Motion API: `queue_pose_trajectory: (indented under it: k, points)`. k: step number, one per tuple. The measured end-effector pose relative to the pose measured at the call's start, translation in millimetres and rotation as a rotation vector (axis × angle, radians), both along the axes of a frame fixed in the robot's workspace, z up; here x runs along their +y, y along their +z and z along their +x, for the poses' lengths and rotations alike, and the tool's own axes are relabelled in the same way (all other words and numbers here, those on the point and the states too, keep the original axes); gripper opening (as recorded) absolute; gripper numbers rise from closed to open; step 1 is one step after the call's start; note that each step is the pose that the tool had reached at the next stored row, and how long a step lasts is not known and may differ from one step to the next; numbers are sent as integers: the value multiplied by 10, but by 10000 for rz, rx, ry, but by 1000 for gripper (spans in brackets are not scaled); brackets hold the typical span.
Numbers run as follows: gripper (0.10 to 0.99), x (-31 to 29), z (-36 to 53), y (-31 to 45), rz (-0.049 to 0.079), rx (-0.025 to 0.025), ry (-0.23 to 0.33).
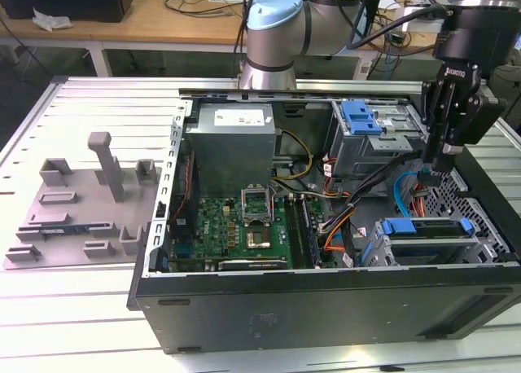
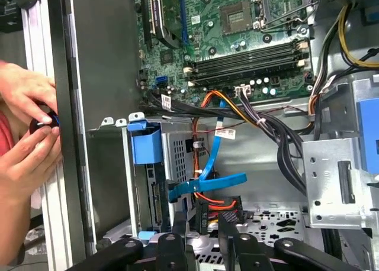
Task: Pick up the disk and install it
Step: 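Insert the first disk wire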
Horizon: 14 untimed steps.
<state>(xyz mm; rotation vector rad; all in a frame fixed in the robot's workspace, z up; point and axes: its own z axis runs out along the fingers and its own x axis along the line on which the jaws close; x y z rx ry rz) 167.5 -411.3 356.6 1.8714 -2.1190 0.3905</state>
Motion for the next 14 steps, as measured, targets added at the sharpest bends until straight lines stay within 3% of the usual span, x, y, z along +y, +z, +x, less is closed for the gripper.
queue_pose_trajectory:
  k: [1,2,3,5,7,10,14]
  points:
    - [353,0,0,-3,-17,-23,0]
    - [353,-1,-7,-14,-71,-137,-2]
    - [353,-1,-17,-19,-88,-215,-2]
    - [353,-1,-51,-29,-114,-361,-2]
    - [353,0,-81,-46,-138,-475,-4]
    - [353,0,-81,-95,-142,-505,-3]
    - [353,0,-85,-105,-150,-505,-72]
